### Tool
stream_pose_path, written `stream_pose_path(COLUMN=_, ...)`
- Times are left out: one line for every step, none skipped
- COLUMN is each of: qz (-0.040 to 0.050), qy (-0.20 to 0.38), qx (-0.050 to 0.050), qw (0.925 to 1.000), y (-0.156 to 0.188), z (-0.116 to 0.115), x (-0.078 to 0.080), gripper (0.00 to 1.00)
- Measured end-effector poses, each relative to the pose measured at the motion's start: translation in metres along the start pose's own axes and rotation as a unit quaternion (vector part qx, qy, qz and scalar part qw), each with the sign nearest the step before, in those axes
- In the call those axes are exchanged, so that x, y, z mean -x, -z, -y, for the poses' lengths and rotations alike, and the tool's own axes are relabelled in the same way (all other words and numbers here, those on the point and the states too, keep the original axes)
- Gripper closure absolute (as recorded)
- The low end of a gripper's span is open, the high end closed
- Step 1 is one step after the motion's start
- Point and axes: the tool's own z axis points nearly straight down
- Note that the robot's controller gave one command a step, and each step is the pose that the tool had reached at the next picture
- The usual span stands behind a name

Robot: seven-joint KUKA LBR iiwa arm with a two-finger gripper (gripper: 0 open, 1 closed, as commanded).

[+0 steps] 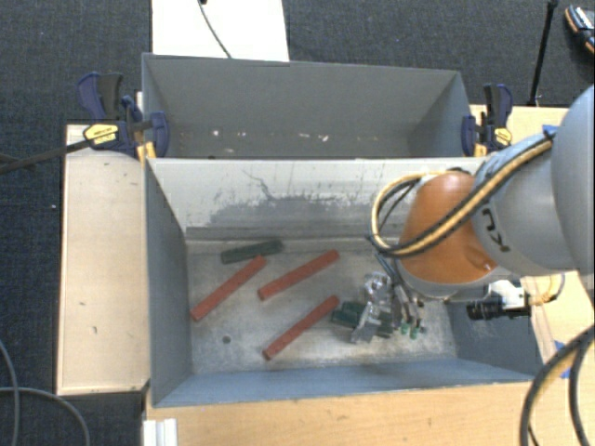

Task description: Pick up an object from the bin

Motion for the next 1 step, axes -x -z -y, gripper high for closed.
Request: stream_pose_path(qz=0.0, qy=0.0, qx=0.0, qw=1.0, y=0.0, z=0.0, x=0.0, gripper=1.0)
